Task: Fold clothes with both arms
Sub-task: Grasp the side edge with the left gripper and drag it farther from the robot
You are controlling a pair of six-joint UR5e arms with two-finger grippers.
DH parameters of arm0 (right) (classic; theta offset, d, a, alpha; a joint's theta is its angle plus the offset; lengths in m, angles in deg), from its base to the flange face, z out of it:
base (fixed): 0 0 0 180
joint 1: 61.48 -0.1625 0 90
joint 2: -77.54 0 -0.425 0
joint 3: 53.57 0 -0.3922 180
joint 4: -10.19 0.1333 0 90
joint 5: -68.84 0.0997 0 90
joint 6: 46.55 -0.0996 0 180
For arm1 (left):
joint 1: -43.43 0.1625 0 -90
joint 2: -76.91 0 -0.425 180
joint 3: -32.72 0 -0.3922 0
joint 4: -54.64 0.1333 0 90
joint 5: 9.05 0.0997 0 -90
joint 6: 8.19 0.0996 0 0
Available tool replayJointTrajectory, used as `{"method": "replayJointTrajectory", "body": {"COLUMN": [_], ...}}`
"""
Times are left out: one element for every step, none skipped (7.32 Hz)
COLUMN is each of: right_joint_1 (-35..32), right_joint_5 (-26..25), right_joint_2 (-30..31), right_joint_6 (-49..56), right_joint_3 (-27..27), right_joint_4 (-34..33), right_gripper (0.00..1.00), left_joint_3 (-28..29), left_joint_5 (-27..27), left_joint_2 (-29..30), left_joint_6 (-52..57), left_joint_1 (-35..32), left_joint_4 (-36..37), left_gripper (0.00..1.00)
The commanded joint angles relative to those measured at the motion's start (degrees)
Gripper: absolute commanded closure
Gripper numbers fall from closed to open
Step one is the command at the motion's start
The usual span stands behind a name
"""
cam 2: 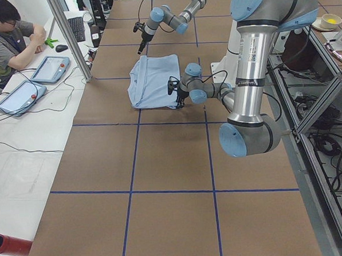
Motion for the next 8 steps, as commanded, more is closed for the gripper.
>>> {"method": "replayJointTrajectory", "body": {"right_joint_1": [0.0,0.1,0.1,0.1,0.1,0.1,0.1,0.1], "right_joint_5": [0.0,0.0,0.0,0.0,0.0,0.0,0.0,0.0], "right_joint_2": [0.0,0.0,0.0,0.1,0.0,0.0,0.0,-0.1], "right_joint_6": [0.0,0.0,0.0,0.0,-0.1,-0.1,-0.1,-0.2], "right_joint_3": [0.0,0.0,0.0,0.0,0.0,0.0,0.0,0.0], "right_joint_4": [0.0,0.0,0.0,0.0,0.0,0.0,0.0,0.0], "right_gripper": [0.0,0.0,0.0,0.0,0.0,0.0,0.0,0.0], "left_joint_3": [0.0,-0.2,-0.8,-0.1,0.3,2.6,6.3,11.0], "left_joint_5": [0.0,0.1,0.0,0.1,0.0,-0.2,-0.2,-0.3], "left_joint_2": [0.1,-0.2,-0.5,-0.5,-0.5,-0.1,0.6,5.1], "left_joint_6": [0.1,0.2,0.6,3.9,9.4,15.9,21.3,25.4], "left_joint_1": [0.1,0.0,-0.4,-1.2,-5.1,-10.1,-14.9,-19.8], "left_joint_4": [0.0,0.0,0.0,0.2,0.3,0.1,-0.3,-0.3], "left_gripper": [1.0,1.0,1.0,1.0,1.0,1.0,1.0,1.0]}}
